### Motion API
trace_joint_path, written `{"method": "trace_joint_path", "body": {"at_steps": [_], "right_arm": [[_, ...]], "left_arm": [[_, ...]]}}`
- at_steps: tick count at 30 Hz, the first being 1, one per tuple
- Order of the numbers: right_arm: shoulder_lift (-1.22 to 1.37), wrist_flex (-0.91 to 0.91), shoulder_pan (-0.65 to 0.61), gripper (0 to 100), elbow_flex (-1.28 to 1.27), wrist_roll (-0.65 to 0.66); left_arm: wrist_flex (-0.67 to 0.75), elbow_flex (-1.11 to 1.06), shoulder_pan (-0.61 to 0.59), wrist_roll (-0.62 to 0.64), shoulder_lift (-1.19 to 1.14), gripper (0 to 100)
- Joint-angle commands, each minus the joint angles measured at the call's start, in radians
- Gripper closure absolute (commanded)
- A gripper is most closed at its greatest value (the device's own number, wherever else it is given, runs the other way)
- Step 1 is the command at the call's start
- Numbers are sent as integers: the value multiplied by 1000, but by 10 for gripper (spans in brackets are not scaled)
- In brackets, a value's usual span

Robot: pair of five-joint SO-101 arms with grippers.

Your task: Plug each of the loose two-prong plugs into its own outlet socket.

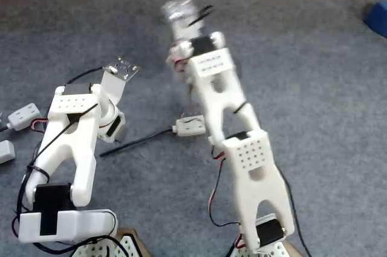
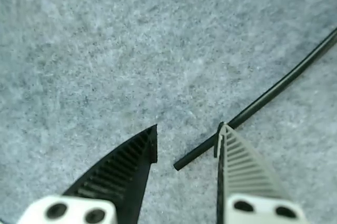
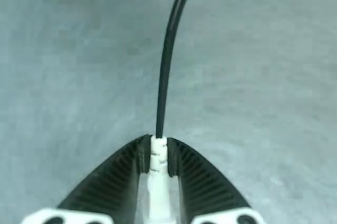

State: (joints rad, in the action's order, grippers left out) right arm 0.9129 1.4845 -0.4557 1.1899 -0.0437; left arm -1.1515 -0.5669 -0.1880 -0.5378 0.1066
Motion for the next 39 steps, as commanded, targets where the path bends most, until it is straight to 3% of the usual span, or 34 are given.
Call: {"method": "trace_joint_path", "body": {"at_steps": [1, 6, 11, 16, 22, 29, 39], "right_arm": [[-38, 97, 81, 991, 186, -124], [-42, 285, 94, 992, 277, -190], [-35, 277, 166, 993, 142, -290], [-35, 277, 166, 993, 68, -367], [-35, 275, 110, 993, 62, -374], [-33, 275, 27, 993, 61, -373], [-33, 278, -51, 993, 1, -374]], "left_arm": [[23, 31, 21, -5, 24, 804], [3, 85, 140, 17, 33, 804], [-57, 111, 259, 157, 104, 810], [127, -99, 340, 206, 432, 880], [486, -549, 355, 210, 848, 801], [703, -932, 469, 206, 1225, 711], [950, -1095, 456, 212, 1458, 697]]}}
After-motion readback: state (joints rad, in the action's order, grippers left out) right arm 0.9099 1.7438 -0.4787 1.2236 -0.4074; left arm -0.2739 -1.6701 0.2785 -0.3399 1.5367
